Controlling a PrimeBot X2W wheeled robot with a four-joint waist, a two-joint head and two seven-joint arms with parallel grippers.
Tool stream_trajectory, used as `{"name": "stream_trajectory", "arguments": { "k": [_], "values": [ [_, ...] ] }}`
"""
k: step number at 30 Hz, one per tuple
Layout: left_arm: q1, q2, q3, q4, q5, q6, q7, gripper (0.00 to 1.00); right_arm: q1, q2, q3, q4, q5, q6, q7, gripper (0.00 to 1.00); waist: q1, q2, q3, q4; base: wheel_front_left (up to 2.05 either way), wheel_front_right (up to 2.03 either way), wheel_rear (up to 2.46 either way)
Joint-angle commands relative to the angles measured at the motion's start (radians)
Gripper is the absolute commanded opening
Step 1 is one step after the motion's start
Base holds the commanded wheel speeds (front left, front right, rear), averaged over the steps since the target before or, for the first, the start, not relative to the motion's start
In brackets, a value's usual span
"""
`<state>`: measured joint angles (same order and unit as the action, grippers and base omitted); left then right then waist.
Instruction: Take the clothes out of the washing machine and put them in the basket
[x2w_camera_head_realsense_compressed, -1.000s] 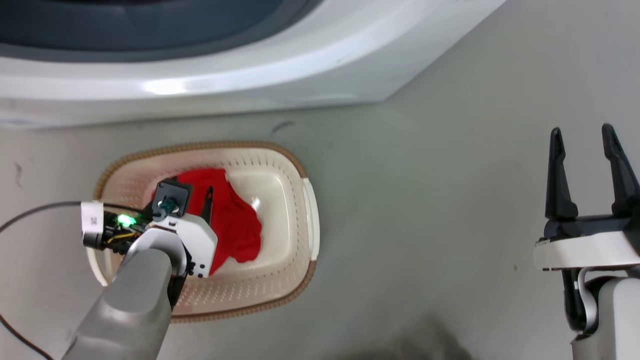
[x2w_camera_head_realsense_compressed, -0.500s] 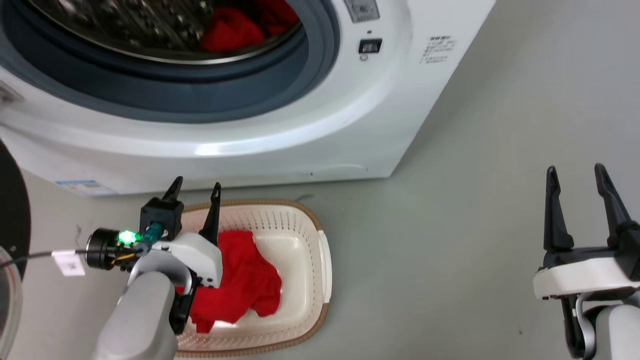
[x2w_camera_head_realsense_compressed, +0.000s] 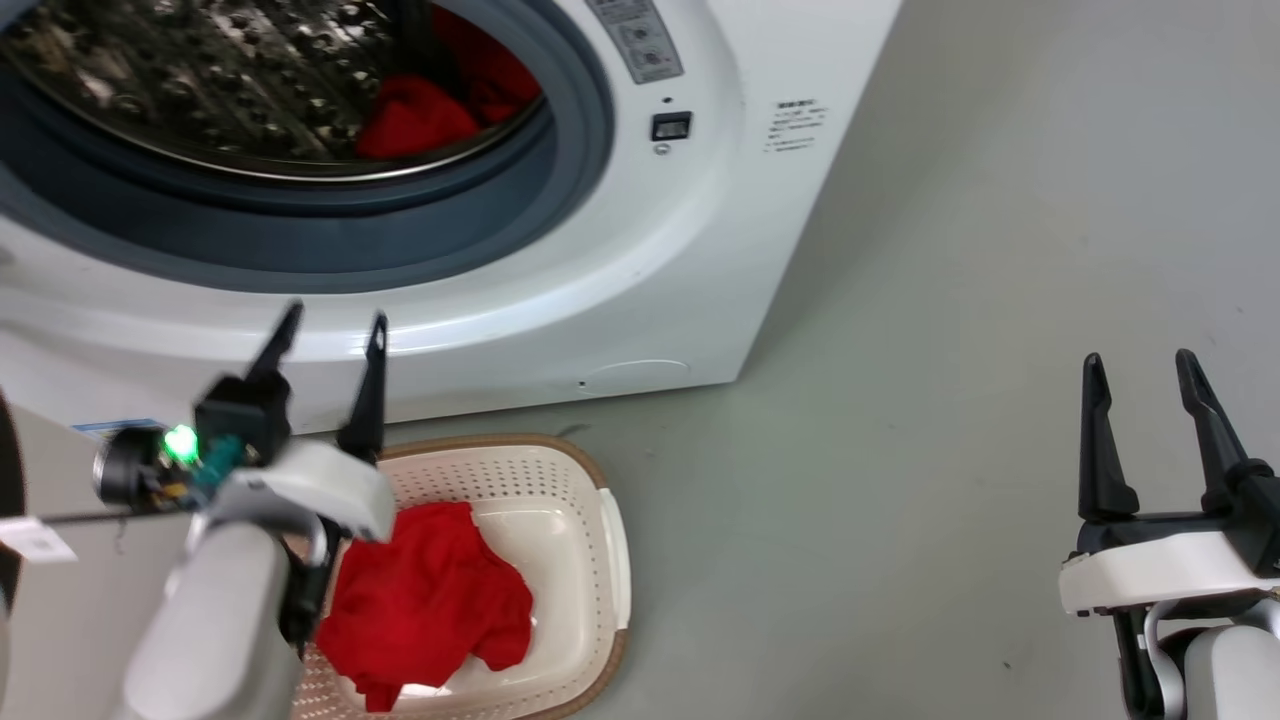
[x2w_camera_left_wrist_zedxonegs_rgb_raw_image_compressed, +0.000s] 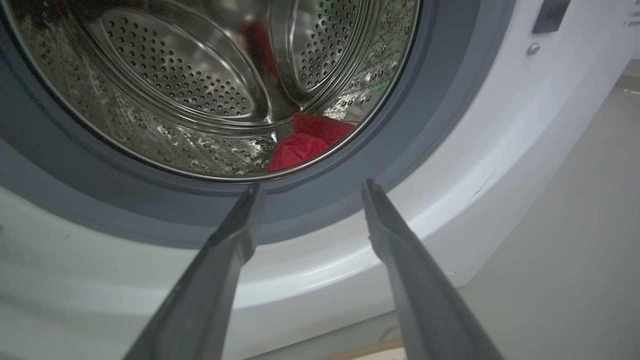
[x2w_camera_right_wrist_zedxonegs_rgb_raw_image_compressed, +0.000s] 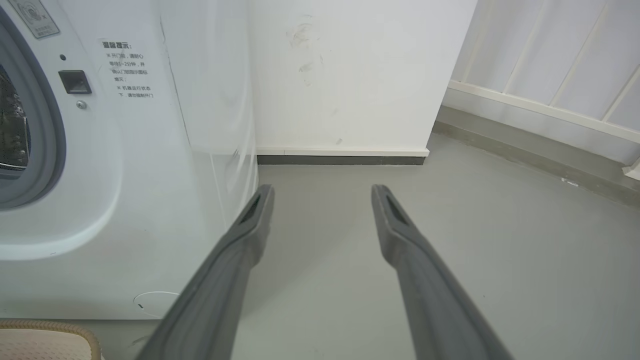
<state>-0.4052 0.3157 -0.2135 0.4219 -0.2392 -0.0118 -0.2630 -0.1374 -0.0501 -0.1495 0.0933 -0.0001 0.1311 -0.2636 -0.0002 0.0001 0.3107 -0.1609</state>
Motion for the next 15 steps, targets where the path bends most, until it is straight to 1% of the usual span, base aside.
{"name": "stream_trajectory", "arguments": {
  "k": [1, 5, 7, 10, 15],
  "values": [
    [-0.037, 0.013, 0.008, -0.005, 0.0, -0.007, -0.002, 1.0, 0.003, 0.0, 0.005, -0.002, 0.008, -0.001, -0.002, 1.0, 0.0002, -0.0001, 0.019, -0.024, 0.0, 0.0, 0.0],
    [-0.118, 0.058, 0.015, 0.0, -0.001, -0.029, 0.043, 1.0, -0.013, 0.0, 0.021, -0.002, 0.028, -0.001, -0.002, 1.0, 0.0002, -0.0001, 0.064, -0.067, 0.0, 0.0, 0.0],
    [-0.175, 0.083, 0.016, 0.002, -0.001, -0.042, 0.089, 1.0, -0.021, 0.0, 0.029, -0.004, 0.041, -0.001, -0.002, 1.0, 0.0002, -0.0001, 0.094, -0.088, 0.0, 0.0, 0.0],
    [-0.272, 0.121, 0.021, 0.008, -0.006, -0.057, 0.168, 1.0, -0.034, 0.0, 0.039, -0.007, 0.056, -0.001, -0.002, 1.0, 0.0002, -0.0001, 0.145, -0.119, 0.0, 0.0, 0.0],
    [-0.463, 0.202, 0.006, 0.056, -0.003, -0.088, 0.357, 1.0, -0.05, 0.0, 0.06, -0.017, 0.083, -0.001, -0.002, 1.0, 0.0002, -0.0001, 0.249, -0.17, 0.0, 0.0, 0.0]
  ]
}}
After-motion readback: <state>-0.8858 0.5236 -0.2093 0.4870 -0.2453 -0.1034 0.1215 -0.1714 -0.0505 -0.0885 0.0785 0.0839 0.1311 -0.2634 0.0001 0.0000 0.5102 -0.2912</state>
